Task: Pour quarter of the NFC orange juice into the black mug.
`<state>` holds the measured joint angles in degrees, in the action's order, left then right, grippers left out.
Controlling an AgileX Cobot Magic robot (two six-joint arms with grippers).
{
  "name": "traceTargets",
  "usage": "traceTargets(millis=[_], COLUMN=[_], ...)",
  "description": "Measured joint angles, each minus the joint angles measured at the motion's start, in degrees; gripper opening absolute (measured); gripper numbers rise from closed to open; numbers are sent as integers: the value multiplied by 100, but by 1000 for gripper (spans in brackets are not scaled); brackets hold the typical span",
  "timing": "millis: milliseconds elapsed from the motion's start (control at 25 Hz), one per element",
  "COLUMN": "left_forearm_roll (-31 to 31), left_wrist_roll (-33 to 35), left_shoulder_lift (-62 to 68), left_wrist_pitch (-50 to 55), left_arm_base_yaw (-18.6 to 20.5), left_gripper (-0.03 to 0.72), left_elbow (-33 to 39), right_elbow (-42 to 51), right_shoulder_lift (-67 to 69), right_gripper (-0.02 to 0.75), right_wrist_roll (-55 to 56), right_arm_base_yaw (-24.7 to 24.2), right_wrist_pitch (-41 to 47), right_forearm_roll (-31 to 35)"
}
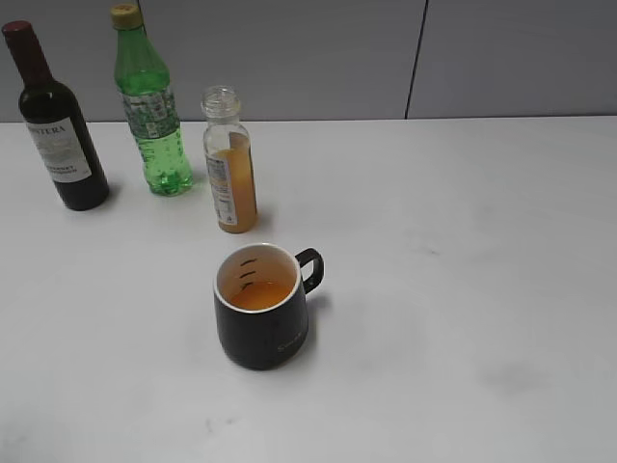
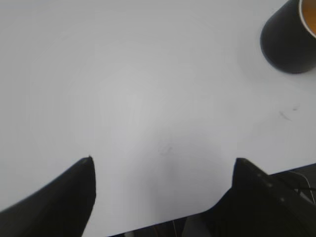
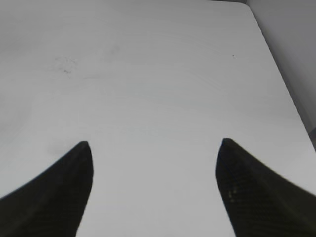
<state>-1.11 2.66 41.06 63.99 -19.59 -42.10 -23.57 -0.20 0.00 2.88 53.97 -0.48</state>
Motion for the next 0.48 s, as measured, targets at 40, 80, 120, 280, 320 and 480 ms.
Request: traceTargets(millis=[40,80,120,280,320,480], left_forearm_roll=[0,4,13,76,111,111], left_wrist_roll=[0,0,0,7,25,72], left_shoulder_lift=[-327,-721,-1109,-2373,-2593,-3292], left_wrist_pitch=[18,37,51,89,89,167], left_arm_base_yaw=[0,0,0,0,0,0], left_gripper=[668,668,668,663,663,665], left_elbow=[116,226,331,634,696,981], right_elbow=[0,0,0,0,0,0], right_shoulder_lift=[0,0,0,0,0,0], right_gripper=[588,588,588,588,588,588], right_wrist_roll=[0,0,0,0,0,0], right_arm_base_yaw=[0,0,0,0,0,0], right_wrist_pitch=[0,0,0,0,0,0], right_forearm_roll=[0,0,0,0,0,0])
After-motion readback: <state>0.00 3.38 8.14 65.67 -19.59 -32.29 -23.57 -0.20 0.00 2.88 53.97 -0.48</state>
